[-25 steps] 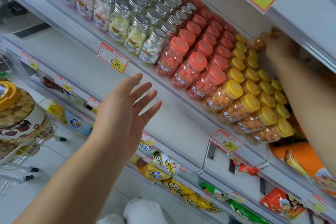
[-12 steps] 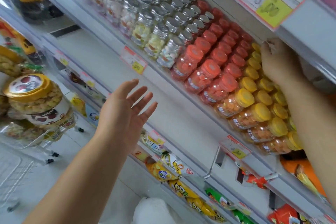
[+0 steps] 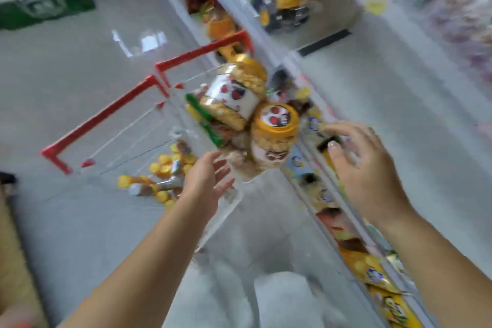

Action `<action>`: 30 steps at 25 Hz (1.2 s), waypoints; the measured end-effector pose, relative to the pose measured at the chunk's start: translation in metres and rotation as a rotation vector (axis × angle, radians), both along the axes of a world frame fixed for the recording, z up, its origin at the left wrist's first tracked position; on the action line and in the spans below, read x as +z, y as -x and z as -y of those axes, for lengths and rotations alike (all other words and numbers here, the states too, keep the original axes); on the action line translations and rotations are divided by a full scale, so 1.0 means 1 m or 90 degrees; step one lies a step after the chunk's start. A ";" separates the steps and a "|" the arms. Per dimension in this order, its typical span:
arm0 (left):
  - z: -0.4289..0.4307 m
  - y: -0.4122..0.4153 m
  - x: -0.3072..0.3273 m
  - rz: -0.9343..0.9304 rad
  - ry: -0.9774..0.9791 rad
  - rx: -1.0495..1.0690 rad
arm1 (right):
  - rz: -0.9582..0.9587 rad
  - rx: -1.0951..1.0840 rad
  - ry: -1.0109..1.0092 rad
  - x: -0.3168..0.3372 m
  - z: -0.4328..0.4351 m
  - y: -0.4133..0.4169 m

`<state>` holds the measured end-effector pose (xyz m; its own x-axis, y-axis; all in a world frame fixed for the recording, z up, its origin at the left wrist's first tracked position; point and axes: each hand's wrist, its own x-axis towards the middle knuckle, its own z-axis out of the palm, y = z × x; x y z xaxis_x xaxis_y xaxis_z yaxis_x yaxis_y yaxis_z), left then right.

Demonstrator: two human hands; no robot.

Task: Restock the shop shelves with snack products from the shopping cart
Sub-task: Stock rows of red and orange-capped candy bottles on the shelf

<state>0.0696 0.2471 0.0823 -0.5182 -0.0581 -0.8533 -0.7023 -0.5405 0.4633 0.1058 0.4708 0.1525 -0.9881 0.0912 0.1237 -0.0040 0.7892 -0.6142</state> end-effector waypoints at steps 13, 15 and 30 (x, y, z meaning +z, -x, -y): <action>0.185 0.023 -0.176 0.205 0.052 0.099 | 0.617 0.257 -0.104 -0.327 0.258 0.141; 0.185 0.032 -0.205 0.216 0.041 0.119 | 0.622 0.296 -0.150 -0.380 0.270 0.155; 0.187 0.030 -0.282 0.309 0.018 0.191 | 0.422 0.284 -0.139 -0.440 0.263 0.146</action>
<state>0.0398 0.0597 -0.2000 -0.0237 -0.1686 -0.9854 -0.6556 -0.7415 0.1426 -0.0399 0.2077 -0.2875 -0.8001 -0.2847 -0.5280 -0.0356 0.9012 -0.4320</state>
